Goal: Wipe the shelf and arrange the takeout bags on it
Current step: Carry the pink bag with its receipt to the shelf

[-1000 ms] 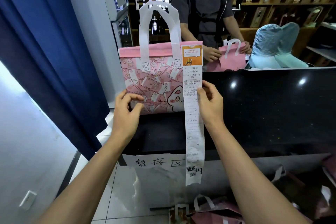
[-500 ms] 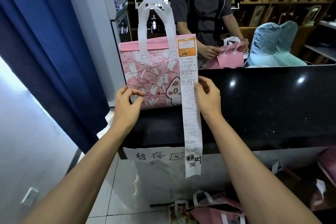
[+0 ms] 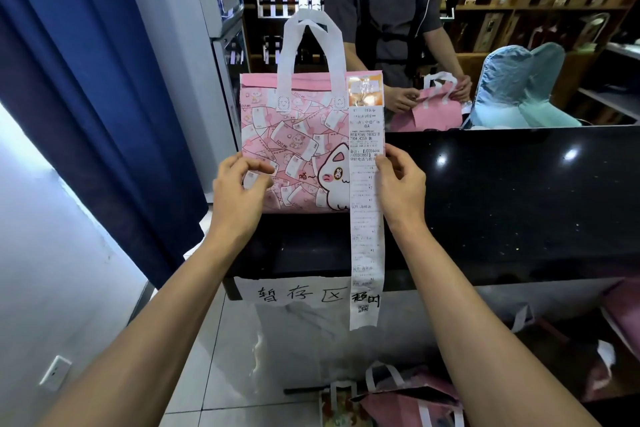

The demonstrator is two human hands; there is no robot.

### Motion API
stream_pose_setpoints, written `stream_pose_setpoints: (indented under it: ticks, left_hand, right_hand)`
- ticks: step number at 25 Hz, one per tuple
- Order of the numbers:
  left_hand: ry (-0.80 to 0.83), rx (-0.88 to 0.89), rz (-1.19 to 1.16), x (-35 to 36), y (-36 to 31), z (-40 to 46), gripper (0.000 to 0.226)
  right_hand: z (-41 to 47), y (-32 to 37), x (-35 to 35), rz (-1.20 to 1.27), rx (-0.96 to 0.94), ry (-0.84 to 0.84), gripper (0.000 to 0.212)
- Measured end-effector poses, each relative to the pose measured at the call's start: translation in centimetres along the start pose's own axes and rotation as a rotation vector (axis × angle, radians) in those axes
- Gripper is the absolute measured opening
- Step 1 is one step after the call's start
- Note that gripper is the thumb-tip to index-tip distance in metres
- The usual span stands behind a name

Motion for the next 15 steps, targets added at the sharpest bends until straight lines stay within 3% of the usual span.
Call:
stream_pose_setpoints:
  ticks: [9, 15]
  left_hand:
    - [-0.008, 0.058, -0.049, 0.4, -0.6, -1.3, 0.012]
    - [0.003, 0.02, -0.035, 1.0, 1.5, -2.7, 0.013]
  right_hand:
    - [0.1, 1.1, -0.6, 0.022, -0.071, 0.001, 0.026]
    - [-1.6, -1.7, -0.9, -0.035, -0.01, 0.036, 0.024]
Point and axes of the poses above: each hand's wrist, its own z-axis towards the middle knuckle, its own x-axis out of the palm, y = z × x, the point moved 4 cm from there along z, towards the middle knuckle, and after that the axes turned 2 degrees about -x, right-handed, at the moved point
